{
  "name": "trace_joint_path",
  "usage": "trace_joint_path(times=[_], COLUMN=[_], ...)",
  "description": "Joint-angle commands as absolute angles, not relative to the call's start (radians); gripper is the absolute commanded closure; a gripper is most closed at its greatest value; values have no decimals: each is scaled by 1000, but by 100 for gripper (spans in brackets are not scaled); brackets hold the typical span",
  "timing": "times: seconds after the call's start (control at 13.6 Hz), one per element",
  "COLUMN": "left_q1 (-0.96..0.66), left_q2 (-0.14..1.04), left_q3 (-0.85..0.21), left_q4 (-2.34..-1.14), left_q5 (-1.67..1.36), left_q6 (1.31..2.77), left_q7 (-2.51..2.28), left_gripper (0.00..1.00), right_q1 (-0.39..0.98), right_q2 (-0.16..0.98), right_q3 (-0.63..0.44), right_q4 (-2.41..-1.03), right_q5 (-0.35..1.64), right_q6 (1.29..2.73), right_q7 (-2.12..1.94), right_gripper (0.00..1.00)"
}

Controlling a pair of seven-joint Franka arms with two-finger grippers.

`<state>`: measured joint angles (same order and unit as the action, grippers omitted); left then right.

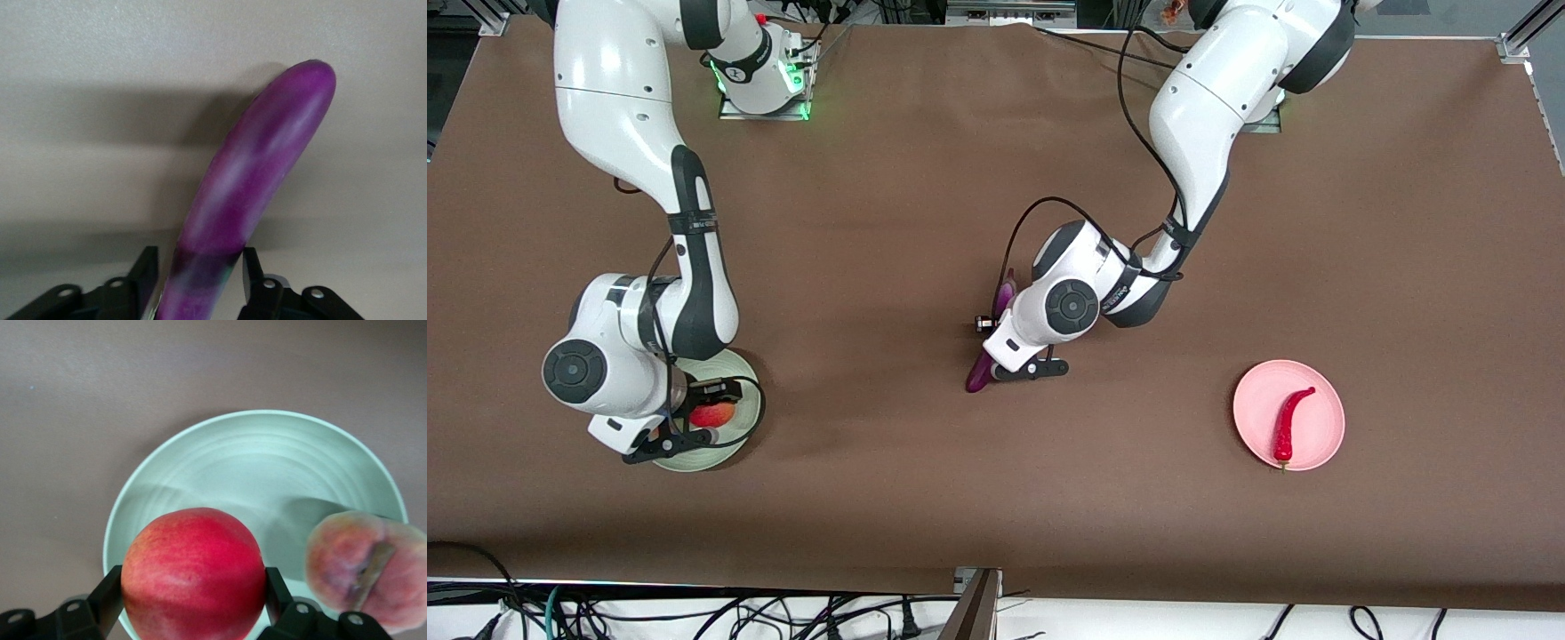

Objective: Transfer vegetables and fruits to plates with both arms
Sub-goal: 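Carry the apple to the green plate while the left gripper grasps the eggplant, then release the apple on the green plate while the left gripper carries the eggplant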

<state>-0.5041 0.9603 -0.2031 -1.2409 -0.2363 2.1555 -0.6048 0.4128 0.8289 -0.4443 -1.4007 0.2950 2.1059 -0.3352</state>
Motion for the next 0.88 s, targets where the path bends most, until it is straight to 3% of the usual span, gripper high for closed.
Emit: trace_joint_path(times=[0.0, 0.07, 0.22, 0.44, 0.66, 0.81], left_q1=[-505, -496, -451, -338, -182, -76], left_q2=[957, 954, 924, 845, 841, 845], left_q3=[-190, -189, -150, -155, -147, -123], left_q4=[-1246, -1244, -1233, -1201, -1117, -1124], left_q5=[-216, -216, -193, -199, -199, -174], left_q6=[2160, 2151, 2062, 1843, 1665, 1654], left_q7=[-575, -562, -526, -462, -202, 2], left_gripper=[100, 100, 100, 100, 100, 100], right_q1=[413, 411, 411, 413, 414, 419], right_q2=[847, 853, 859, 822, 717, 674], right_q3=[-446, -446, -446, -449, -460, -491], right_q4=[-1405, -1405, -1405, -1394, -1364, -1333], right_q5=[322, 324, 324, 319, 311, 311], right_q6=[2149, 2158, 2178, 2146, 1972, 1825], right_q7=[-344, -344, -342, -357, -356, -350], right_gripper=[64, 56, 0, 0, 0, 0])
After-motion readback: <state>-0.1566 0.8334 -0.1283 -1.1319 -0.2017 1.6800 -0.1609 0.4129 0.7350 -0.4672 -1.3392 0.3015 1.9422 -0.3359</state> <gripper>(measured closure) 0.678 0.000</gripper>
